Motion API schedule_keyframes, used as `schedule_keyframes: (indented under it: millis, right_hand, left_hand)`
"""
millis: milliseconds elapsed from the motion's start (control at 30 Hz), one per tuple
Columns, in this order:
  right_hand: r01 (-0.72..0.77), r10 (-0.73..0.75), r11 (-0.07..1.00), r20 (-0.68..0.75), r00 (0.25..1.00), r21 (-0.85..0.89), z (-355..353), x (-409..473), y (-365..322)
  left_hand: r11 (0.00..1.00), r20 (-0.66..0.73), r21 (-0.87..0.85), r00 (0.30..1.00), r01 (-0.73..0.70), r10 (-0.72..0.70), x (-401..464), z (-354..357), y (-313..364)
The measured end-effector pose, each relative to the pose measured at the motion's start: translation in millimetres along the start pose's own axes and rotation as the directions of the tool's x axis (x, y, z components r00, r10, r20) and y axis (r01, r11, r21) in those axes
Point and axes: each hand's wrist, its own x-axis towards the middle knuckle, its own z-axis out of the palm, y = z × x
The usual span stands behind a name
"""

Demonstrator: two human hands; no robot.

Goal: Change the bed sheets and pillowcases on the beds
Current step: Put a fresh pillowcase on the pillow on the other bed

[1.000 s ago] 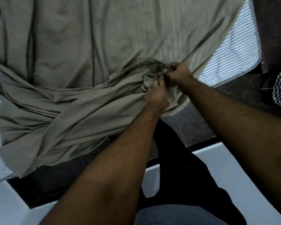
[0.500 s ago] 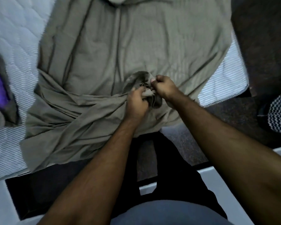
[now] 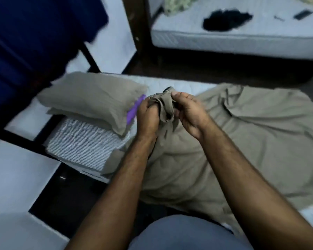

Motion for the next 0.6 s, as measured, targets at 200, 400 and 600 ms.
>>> schedule_keyframes:
  millis: [200,400,600]
  right_hand:
    - [0.124,-0.101,0.988,0.221,0.97,-0.093,84.6,9.1,-53.1]
    - [0.253,-0.241,0.963,0.13,0.962,-0.091,104.5,28.8,-80.3]
    - [0.379,-0.375,0.913,0.056,0.925,-0.15,101.8,36.0,-83.5]
  left_hand:
    - [0.944,-0.072,-0.328,0.997,-0.03,0.007,5.2,-58.6,90.7]
    - [0.847,-0.248,-0.506,0.968,-0.163,0.038,8.9,-93.3,120.4]
    - [0.774,-0.26,-0.587,0.961,-0.236,0.096,4.7,-96.6,131.0]
